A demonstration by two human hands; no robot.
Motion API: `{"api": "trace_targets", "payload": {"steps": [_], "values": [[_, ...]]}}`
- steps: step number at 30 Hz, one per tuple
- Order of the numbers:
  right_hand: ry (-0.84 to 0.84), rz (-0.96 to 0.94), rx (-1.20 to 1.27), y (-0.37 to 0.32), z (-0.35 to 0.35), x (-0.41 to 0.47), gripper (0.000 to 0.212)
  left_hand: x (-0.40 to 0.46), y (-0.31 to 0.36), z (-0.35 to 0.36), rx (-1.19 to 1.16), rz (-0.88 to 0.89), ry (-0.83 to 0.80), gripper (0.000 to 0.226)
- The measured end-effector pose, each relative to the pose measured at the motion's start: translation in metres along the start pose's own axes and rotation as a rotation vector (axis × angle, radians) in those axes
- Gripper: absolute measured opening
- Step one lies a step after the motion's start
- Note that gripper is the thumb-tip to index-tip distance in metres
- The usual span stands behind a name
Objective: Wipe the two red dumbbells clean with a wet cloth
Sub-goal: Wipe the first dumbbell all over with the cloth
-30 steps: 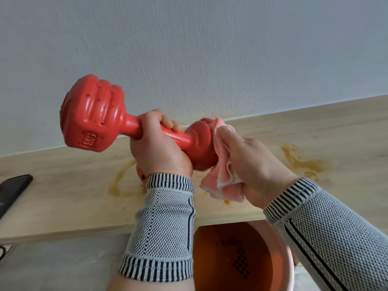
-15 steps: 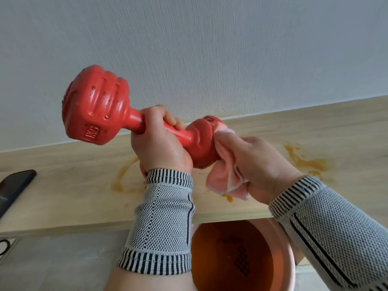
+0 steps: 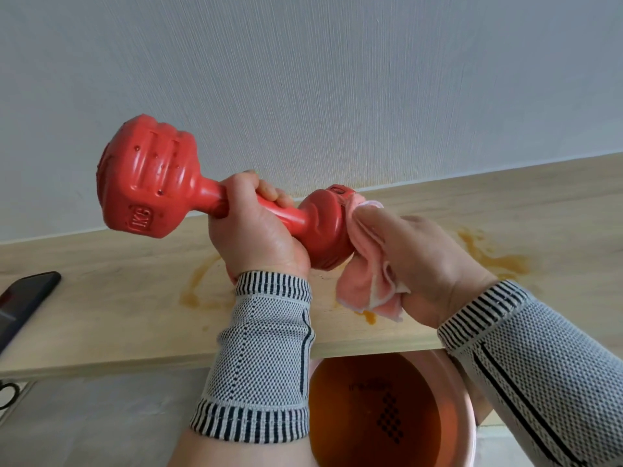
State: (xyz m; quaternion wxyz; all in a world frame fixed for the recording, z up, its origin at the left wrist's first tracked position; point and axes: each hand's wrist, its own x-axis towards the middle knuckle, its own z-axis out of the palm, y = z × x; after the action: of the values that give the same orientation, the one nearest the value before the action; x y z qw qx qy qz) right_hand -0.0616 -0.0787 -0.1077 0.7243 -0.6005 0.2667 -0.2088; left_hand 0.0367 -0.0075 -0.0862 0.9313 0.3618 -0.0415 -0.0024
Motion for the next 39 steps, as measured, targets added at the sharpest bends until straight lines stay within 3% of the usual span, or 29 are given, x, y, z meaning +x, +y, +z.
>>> {"api": "trace_targets", "payload": {"steps": [3,8,15,18,22,27,34,39], "values": [[0.018,-0.048,-0.085,0.004,0.000,0.002,0.043,-0.003,-0.003,0.001,0.035,0.035,-0.029,0.026],[-0.105,-0.032,-0.121,0.016,-0.004,-0.002,0.037,0.002,0.000,-0.001,0.047,0.066,-0.043,0.027],[0.055,-0.107,-0.092,0.005,-0.007,0.008,0.049,-0.006,-0.003,0.000,0.077,0.069,-0.111,0.027],[-0.023,-0.104,-0.117,0.012,-0.007,0.005,0.042,-0.005,-0.003,0.000,0.124,0.093,-0.114,0.029],[-0.020,-0.192,-0.207,0.012,-0.002,-0.005,0.031,0.005,0.003,-0.003,0.014,-0.008,0.017,0.022],[0.030,-0.197,-0.109,-0.001,-0.007,-0.001,0.051,0.001,0.003,-0.002,-0.053,-0.157,0.043,0.022],[-0.117,-0.310,-0.260,0.003,-0.010,-0.010,0.020,0.013,0.004,-0.008,-0.110,-0.243,0.113,0.019],[0.040,-0.316,-0.301,0.000,-0.010,-0.004,0.045,0.005,0.001,-0.007,-0.079,-0.268,0.075,0.018]]}}
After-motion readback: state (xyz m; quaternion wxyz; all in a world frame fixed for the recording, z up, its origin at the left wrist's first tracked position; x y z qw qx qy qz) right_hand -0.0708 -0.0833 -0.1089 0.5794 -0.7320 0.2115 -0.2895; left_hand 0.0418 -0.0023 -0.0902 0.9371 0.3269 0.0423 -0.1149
